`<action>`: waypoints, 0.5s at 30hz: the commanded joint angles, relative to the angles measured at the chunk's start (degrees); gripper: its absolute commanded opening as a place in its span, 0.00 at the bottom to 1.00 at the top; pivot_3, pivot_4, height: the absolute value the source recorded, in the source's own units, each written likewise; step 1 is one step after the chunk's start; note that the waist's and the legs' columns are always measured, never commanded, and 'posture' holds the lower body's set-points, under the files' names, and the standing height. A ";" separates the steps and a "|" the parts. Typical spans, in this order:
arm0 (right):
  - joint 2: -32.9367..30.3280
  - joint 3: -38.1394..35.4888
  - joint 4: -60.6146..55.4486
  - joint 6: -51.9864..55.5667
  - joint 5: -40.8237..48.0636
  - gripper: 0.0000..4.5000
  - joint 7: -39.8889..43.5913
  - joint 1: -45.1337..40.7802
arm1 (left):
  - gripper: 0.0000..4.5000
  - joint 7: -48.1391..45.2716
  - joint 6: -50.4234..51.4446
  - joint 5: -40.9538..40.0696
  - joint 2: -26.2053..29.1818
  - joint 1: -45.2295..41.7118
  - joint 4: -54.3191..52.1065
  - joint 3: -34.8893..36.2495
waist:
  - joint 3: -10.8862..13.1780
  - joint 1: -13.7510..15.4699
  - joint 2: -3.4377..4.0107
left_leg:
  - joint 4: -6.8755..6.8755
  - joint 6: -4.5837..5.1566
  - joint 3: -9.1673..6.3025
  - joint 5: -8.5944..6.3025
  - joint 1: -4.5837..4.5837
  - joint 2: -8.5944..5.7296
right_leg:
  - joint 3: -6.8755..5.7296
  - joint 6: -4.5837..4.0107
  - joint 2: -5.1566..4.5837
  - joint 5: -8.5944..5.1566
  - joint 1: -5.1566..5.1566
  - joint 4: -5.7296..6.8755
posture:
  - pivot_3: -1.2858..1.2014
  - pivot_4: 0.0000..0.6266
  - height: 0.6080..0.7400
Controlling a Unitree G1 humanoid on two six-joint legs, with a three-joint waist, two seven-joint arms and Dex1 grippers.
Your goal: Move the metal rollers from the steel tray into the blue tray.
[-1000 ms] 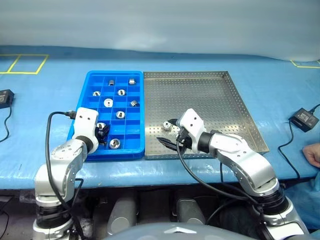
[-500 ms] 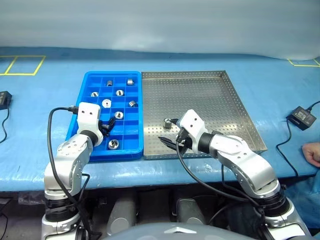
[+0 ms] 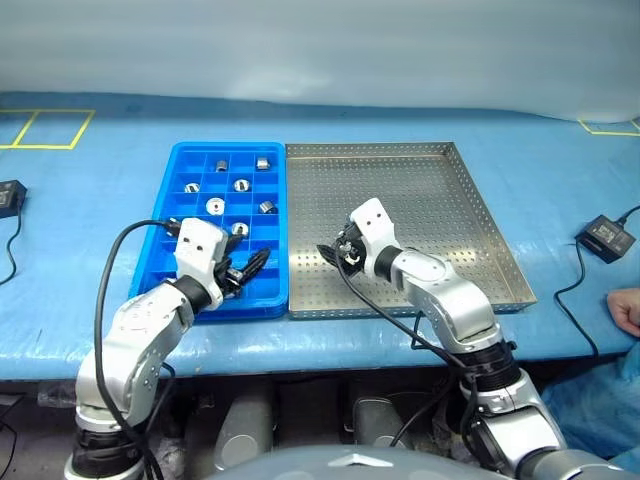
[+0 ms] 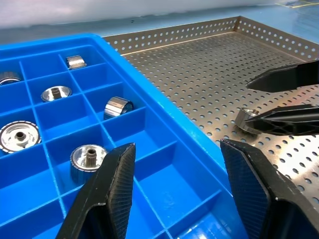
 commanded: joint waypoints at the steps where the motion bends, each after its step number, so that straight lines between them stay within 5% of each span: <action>1: -0.27 -0.83 -0.82 1.12 -0.88 0.89 -0.52 -0.58 | 0.66 -0.24 -1.67 -0.81 0.59 0.51 -3.11 -1.01 | 0.00 0.00 0.00 | 0.00 0.01 0.00 0.00 0.00 0.00 | 0.00 0.01 0.01 -0.01 0.00 0.00 | 0.54 0.24 1.00; 11: 2.24 -3.40 1.57 5.70 -0.41 0.89 -2.37 -0.99 | 0.66 -1.60 -4.06 -2.28 1.97 2.54 -4.08 -2.17 | 0.00 -0.05 0.01 | -0.02 -0.01 0.00 -0.01 0.00 0.05 | 0.00 0.04 0.04 -0.04 -0.02 0.00 | 0.54 0.24 1.00; 15: 3.26 -4.61 2.65 5.98 -0.45 0.67 -2.76 -1.39 | 0.67 -1.38 -4.34 -2.54 2.22 2.50 -3.83 -2.14 | 0.00 -0.03 0.01 | 0.00 -0.01 0.00 -0.01 0.00 0.05 | 0.00 0.04 0.04 -0.04 -0.02 0.00 | 0.54 0.24 1.00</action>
